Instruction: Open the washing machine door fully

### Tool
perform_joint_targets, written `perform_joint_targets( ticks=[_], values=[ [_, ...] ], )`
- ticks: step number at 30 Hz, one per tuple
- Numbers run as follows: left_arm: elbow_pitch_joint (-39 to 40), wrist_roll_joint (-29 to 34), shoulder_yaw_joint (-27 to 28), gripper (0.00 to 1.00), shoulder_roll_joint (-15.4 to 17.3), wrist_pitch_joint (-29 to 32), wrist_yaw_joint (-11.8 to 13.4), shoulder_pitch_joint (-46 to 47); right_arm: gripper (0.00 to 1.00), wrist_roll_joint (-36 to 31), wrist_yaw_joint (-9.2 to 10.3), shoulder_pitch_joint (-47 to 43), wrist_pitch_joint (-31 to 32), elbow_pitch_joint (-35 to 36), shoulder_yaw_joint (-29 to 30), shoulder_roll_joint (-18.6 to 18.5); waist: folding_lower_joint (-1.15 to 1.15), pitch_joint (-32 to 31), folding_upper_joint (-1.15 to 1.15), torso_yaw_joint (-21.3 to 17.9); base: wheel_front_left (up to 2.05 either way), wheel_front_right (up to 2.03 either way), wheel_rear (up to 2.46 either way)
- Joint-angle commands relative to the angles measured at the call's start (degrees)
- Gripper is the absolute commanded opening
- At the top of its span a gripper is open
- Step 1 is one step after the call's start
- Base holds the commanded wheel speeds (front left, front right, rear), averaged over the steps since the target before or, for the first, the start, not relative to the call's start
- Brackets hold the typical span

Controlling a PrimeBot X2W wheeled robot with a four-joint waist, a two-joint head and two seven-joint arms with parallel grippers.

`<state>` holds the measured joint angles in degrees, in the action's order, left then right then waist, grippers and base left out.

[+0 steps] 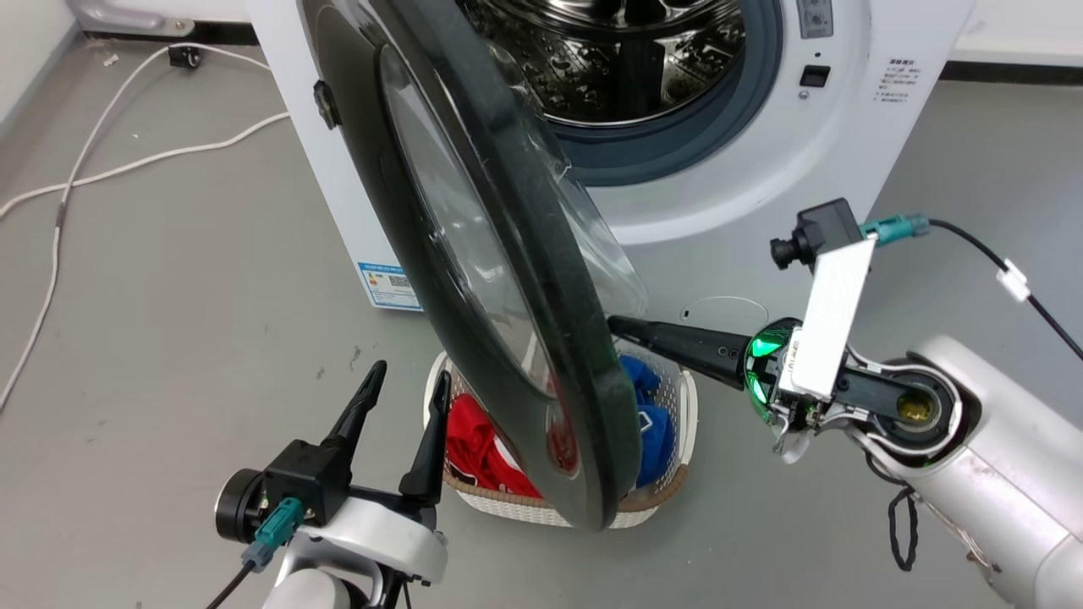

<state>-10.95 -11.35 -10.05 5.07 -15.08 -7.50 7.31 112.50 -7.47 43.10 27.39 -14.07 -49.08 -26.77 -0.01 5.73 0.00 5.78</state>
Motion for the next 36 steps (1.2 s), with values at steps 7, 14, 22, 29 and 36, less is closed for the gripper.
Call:
perform_joint_targets(
  ticks=[7,14,22,29,36],
  values=[
    [-0.05,-0.35,0.63,1.00,0.07,-0.13,0.05,-1.72,0.00,0.49,-0.04,-8.50,-14.73,1.04,4.09,-0.52,0.01,-2.29,0.00,0.06,0.00,0.00,0.00],
    [-0.66,0.08,1.81,1.00,-0.01,-0.13,0.05,-3.40,0.00,-0.49,-0.04,-18.63,-31.17,4.11,11.18,-2.82,0.01,-4.06,0.00,-1.66,0.00,0.00,0.00],
    [-1.06,-0.77,3.29,1.00,0.91,-0.13,0.05,-4.45,0.33,-11.32,-0.03,-31.15,-42.48,4.01,18.21,-5.95,0.01,-6.27,0.00,-3.23,0.00,0.00,0.00],
    [-1.38,-0.32,3.98,1.00,1.07,-0.13,0.10,-5.26,1.00,-35.29,-0.03,-37.85,-42.56,-0.26,34.85,1.22,0.01,-6.69,0.00,-5.12,0.00,0.00,0.00],
    [-1.56,-0.02,4.26,1.00,1.35,-0.13,0.08,-4.88,1.00,-72.33,-0.03,-40.88,-42.56,3.06,48.35,9.39,0.01,-6.19,0.00,-6.00,0.00,0.00,0.00]
  ],
)
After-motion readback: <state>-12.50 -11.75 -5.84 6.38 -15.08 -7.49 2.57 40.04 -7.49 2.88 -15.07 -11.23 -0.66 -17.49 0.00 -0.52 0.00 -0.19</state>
